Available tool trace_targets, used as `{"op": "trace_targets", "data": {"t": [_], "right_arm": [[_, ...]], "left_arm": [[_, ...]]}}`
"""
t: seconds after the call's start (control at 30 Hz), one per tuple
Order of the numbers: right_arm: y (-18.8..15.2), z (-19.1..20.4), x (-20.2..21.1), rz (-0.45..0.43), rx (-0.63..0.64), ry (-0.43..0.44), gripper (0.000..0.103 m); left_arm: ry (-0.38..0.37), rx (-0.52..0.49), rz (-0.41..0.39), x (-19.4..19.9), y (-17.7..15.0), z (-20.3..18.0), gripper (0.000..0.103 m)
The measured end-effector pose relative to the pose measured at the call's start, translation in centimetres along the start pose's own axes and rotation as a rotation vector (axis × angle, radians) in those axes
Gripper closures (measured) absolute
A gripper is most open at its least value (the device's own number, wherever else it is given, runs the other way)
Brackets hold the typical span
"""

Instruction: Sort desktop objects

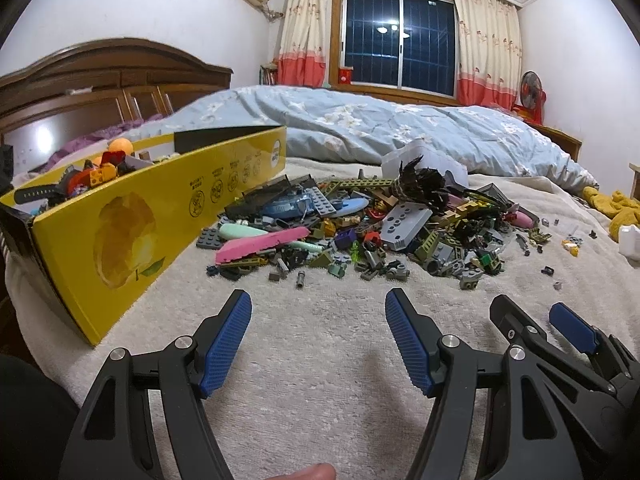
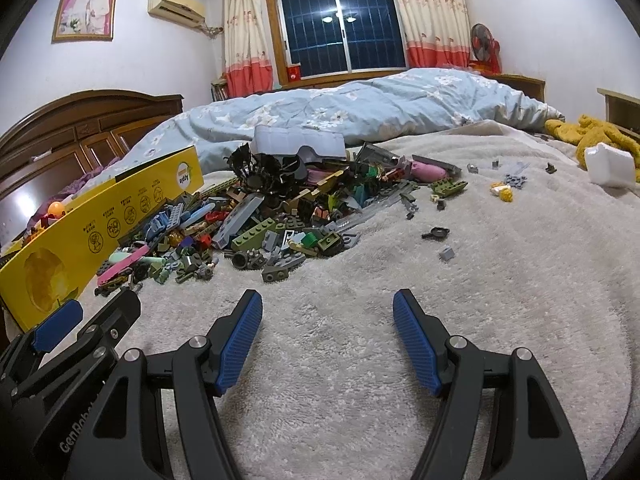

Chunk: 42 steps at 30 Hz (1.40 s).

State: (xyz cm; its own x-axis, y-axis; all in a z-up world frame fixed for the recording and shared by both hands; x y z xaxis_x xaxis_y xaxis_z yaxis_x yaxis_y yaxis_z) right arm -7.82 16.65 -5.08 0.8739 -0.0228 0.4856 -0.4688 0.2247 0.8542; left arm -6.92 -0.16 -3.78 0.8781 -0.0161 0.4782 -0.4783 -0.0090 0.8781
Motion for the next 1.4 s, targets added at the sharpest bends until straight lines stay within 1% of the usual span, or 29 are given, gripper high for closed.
{"op": "trace_targets", "data": {"t": [0.1, 0.17, 0.2, 0.3, 0.33, 0.37, 0.4, 0.43, 0.47, 0.5, 0.57, 0.6, 0.67, 0.77, 0.83, 0.87, 0.9, 0.93, 0.97, 1.0, 1.03, 1.07, 1.1, 1.13, 1.2, 1.27, 1.33, 1.37, 1.4], "right_arm": [[0.2, -0.1, -0.2, 0.067, 0.026, -0.025, 0.029], [0.5, 0.1, -0.1, 0.089, 0.044, -0.014, 0.028], [0.6, 0.3, -0.1, 0.113, 0.052, 0.012, 0.028], [0.8, 1.0, -0.4, 0.189, 0.066, 0.099, 0.030], [1.0, 1.1, -0.4, 0.192, 0.067, 0.125, 0.034], [1.3, 1.0, -0.4, 0.193, 0.072, 0.144, 0.042], [1.4, 1.2, -0.5, 0.197, 0.077, 0.149, 0.046], [1.6, 1.2, -0.8, 0.207, 0.082, 0.161, 0.053], [1.6, 1.3, -1.0, 0.217, 0.083, 0.185, 0.055], [1.7, 1.5, -1.0, 0.222, 0.076, 0.230, 0.055], [1.8, 2.0, -1.0, 0.222, 0.048, 0.322, 0.055], [1.8, 2.2, -1.2, 0.224, 0.044, 0.342, 0.055], [1.8, 2.5, -1.6, 0.232, 0.076, 0.329, 0.055], [2.0, 3.1, -2.4, 0.248, 0.094, 0.311, 0.055], [2.0, 3.1, -3.2, 0.260, 0.107, 0.270, 0.055], [1.9, 3.2, -3.6, 0.263, 0.115, 0.249, 0.055], [1.7, 3.0, -4.2, 0.275, 0.118, 0.220, 0.057], [1.5, 2.7, -4.7, 0.291, 0.107, 0.202, 0.064], [1.3, 2.6, -5.1, 0.296, 0.095, 0.188, 0.069], [1.4, 2.5, -5.3, 0.293, 0.089, 0.174, 0.071], [1.6, 2.6, -5.5, 0.291, 0.097, 0.162, 0.079], [1.6, 2.8, -5.7, 0.287, 0.108, 0.159, 0.086], [1.6, 3.2, -5.8, 0.282, 0.124, 0.157, 0.089], [1.4, 3.6, -5.8, 0.279, 0.146, 0.153, 0.088], [1.2, 4.1, -5.5, 0.261, 0.184, 0.143, 0.089], [1.1, 4.3, -5.0, 0.248, 0.182, 0.157, 0.089], [1.0, 4.5, -4.4, 0.239, 0.162, 0.193, 0.089], [0.8, 4.7, -4.0, 0.240, 0.152, 0.211, 0.089], [0.7, 5.0, -3.7, 0.244, 0.141, 0.231, 0.089]], "left_arm": [[-0.046, 0.024, 0.065, -0.5, -0.2, 0.2, 0.031], [-0.090, 0.041, 0.104, -0.6, -0.1, 0.3, 0.031], [-0.119, 0.045, 0.114, -0.5, 0.0, 0.5, 0.031], [-0.124, 0.053, 0.118, 0.0, 0.4, 1.4, 0.031], [-0.139, 0.059, 0.117, 0.2, 0.5, 1.7, 0.031], [-0.160, 0.056, 0.117, 0.3, 0.6, 1.8, 0.032], [-0.182, 0.042, 0.116, 0.4, 0.7, 1.8, 0.036], [-0.194, 0.020, 0.107, 0.6, 0.9, 1.7, 0.044], [-0.200, 0.005, 0.103, 0.6, 1.1, 1.8, 0.044], [-0.210, -0.004, 0.104, 0.6, 1.3, 1.9, 0.044], [-0.253, 0.035, 0.117, 0.3, 1.3, 2.8, 0.044], [-0.258, 0.074, 0.123, 0.1, 1.1, 3.7, 0.044], [-0.258, 0.108, 0.146, -0.5, 0.9, 5.3, 0.044], [-0.243, 0.120, 0.177, -1.8, 0.6, 6.6, 0.044], [-0.234, 0.093, 0.240, -3.4, 0.1, 6.6, 0.044], [-0.234, 0.076, 0.251, -3.9, 0.1, 6.3, 0.044], [-0.232, 0.051, 0.240, -4.2, 0.3, 6.0, 0.044], [-0.235, 0.016, 0.215, -4.3, 0.6, 5.6, 0.044], [-0.244, -0.008, 0.206, -4.4, 0.7, 5.3, 0.044], [-0.251, -0.025, 0.204, -4.5, 0.6, 5.0, 0.044], [-0.253, -0.043, 0.206, -4.7, 0.5, 4.8, 0.046], [-0.251, -0.054, 0.206, -4.9, 0.4, 4.7, 0.048], [-0.241, -0.058, 0.202, -5.0, 0.2, 4.8, 0.055], [-0.235, -0.056, 0.203, -5.1, 0.3, 4.8, 0.064], [-0.251, -0.050, 0.209, -5.4, 0.6, 4.6, 0.070], [-0.290, -0.044, 0.214, -5.7, 0.8, 4.3, 0.073], [-0.297, -0.039, 0.210, -6.1, 0.7, 4.2, 0.081], [-0.298, -0.034, 0.210, -6.1, 0.7, 4.3, 0.083], [-0.301, -0.025, 0.207, -6.1, 0.7, 4.4, 0.089]]}}
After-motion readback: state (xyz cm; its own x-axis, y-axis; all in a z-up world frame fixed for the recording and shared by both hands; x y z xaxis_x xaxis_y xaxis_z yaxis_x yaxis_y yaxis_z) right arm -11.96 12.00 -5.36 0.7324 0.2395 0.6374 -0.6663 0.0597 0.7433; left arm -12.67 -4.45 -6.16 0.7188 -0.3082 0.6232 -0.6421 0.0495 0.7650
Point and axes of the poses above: each gripper's, at about its wrist camera, not at the fingertips, and x roughly against the way its jaws point, z to its left, y to its top, the point moved 8 cm from there along -x, roughly the way its jaws point, and after that the axes turned 3 degrees about -x, right-handed, at the moved point
